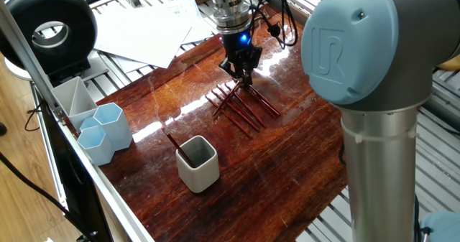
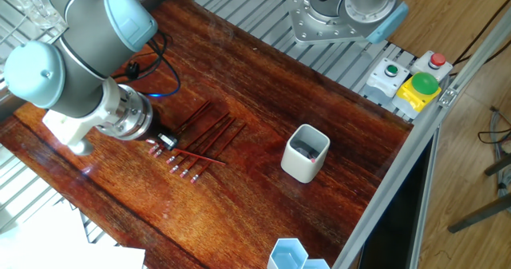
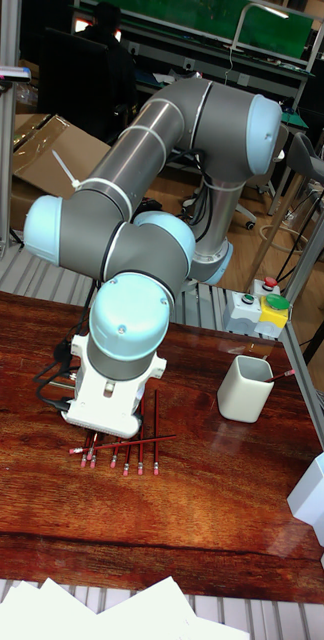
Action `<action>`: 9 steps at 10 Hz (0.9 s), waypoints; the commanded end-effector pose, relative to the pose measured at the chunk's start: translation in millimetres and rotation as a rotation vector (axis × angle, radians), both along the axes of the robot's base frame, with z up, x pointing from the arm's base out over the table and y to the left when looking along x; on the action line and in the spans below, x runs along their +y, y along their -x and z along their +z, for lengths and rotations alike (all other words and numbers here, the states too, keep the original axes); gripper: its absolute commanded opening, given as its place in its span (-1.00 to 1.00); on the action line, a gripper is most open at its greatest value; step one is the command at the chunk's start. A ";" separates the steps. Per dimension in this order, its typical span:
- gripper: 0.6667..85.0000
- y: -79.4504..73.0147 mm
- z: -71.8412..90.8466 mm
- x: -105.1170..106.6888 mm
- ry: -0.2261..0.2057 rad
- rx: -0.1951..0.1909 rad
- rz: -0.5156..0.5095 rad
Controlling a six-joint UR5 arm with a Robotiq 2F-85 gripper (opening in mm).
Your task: Put the pen into the pen holder
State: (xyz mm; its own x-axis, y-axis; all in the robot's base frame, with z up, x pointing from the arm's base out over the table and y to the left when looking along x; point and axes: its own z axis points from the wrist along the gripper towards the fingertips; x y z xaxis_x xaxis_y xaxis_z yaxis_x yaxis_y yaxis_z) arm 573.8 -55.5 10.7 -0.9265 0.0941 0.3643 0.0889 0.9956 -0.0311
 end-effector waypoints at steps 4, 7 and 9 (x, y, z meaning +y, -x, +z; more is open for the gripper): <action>-0.76 -7.6 -1.2 -2.5 0.029 -0.027 -0.025; -0.91 -2.2 14.2 3.6 0.034 -0.015 -0.038; -0.99 -0.4 21.4 4.4 0.035 -0.019 -0.042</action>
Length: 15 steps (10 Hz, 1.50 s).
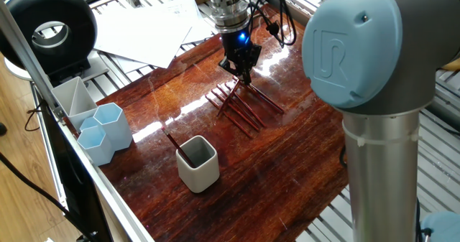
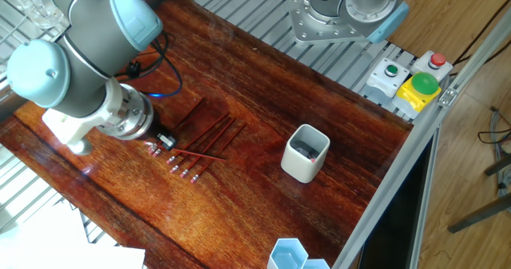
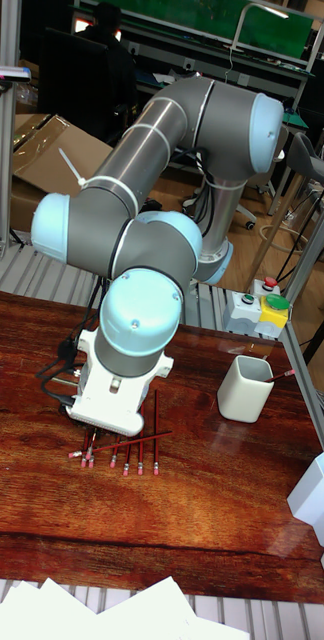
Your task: Put the pen into the pen holder
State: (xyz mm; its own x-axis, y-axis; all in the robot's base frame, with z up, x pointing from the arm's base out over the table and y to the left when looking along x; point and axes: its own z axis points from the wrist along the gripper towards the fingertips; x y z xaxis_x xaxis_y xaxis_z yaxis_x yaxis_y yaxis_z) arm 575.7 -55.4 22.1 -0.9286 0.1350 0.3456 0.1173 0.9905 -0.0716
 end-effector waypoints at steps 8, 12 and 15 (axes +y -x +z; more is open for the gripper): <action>-0.99 13.8 53.2 26.4 -0.076 -0.089 0.021; -0.99 -16.5 46.7 24.7 -0.078 -0.208 0.064; -0.99 48.2 134.7 48.6 -0.120 -0.144 0.008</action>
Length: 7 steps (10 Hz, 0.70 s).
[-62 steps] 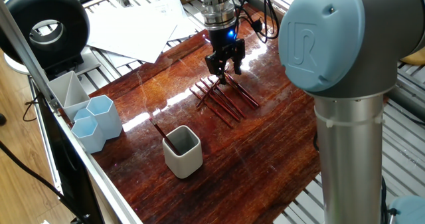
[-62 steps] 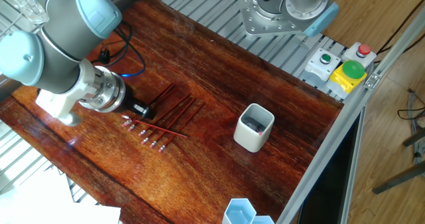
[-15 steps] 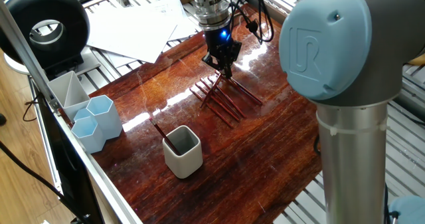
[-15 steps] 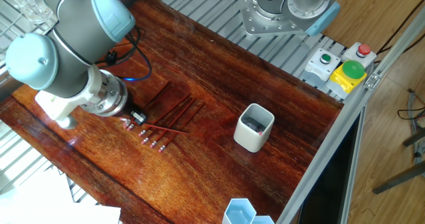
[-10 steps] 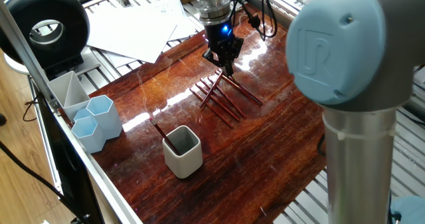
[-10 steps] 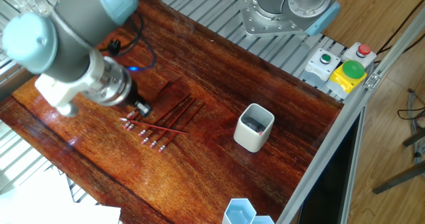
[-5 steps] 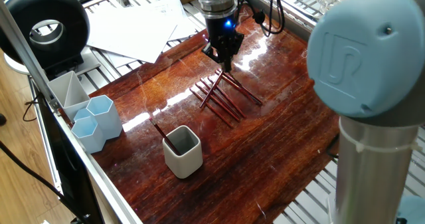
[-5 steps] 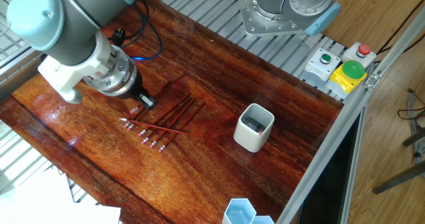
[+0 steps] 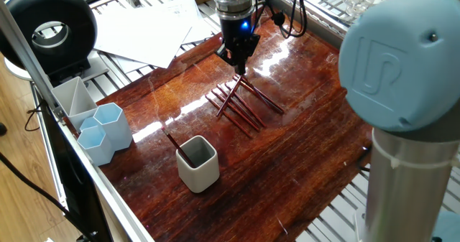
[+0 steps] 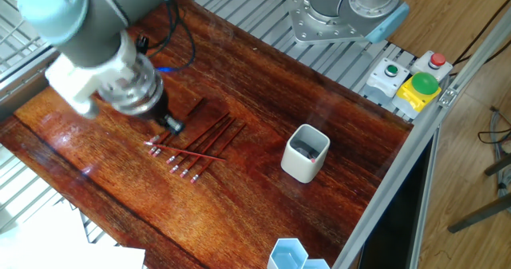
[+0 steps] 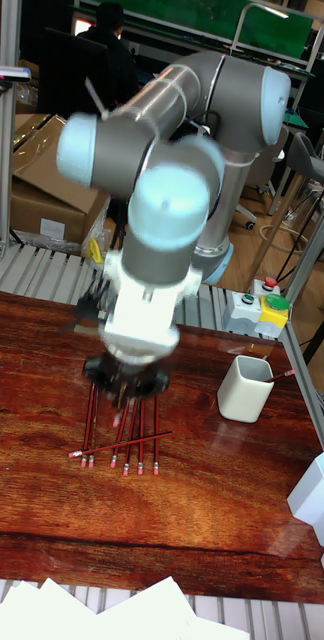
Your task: Put the pen into the pen holder
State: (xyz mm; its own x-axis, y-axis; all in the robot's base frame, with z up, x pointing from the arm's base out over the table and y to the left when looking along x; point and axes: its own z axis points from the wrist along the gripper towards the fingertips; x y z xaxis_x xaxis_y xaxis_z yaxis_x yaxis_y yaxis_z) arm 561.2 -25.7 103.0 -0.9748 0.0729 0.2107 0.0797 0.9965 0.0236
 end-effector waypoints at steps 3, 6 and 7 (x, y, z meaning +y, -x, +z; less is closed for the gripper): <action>-0.99 51.2 83.5 74.8 -0.092 -0.063 -0.120; -0.99 20.4 48.1 59.7 -0.066 -0.056 -0.056; -0.99 16.2 47.4 59.4 -0.075 -0.077 -0.002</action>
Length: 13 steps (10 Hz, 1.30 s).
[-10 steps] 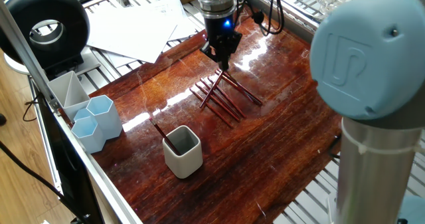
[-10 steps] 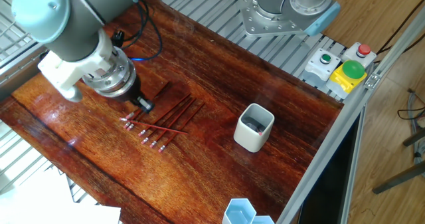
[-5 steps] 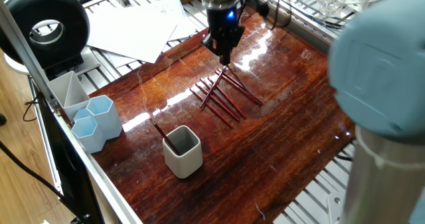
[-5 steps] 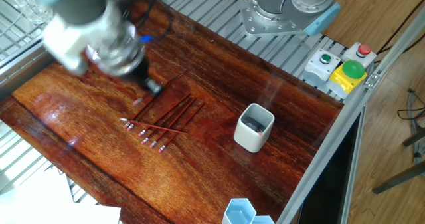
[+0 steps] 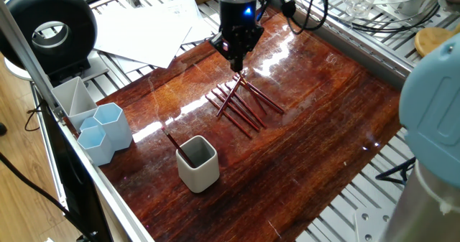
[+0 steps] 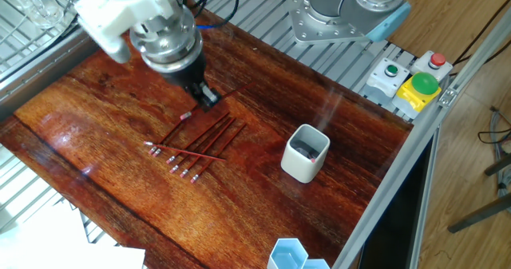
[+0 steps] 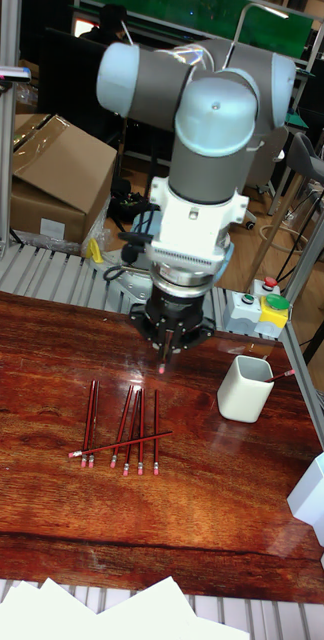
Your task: Put the pen into the pen holder
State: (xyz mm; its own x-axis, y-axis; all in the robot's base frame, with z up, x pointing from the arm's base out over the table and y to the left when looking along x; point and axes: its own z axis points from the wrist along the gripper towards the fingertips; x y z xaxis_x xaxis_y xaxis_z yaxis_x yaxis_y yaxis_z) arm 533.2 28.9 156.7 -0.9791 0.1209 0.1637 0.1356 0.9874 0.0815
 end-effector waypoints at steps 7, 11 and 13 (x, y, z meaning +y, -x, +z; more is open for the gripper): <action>-0.99 37.5 86.9 65.0 0.018 -0.024 0.052; -0.99 11.7 57.8 92.4 0.034 -0.116 0.073; -0.99 3.6 57.7 94.8 0.016 -0.157 0.191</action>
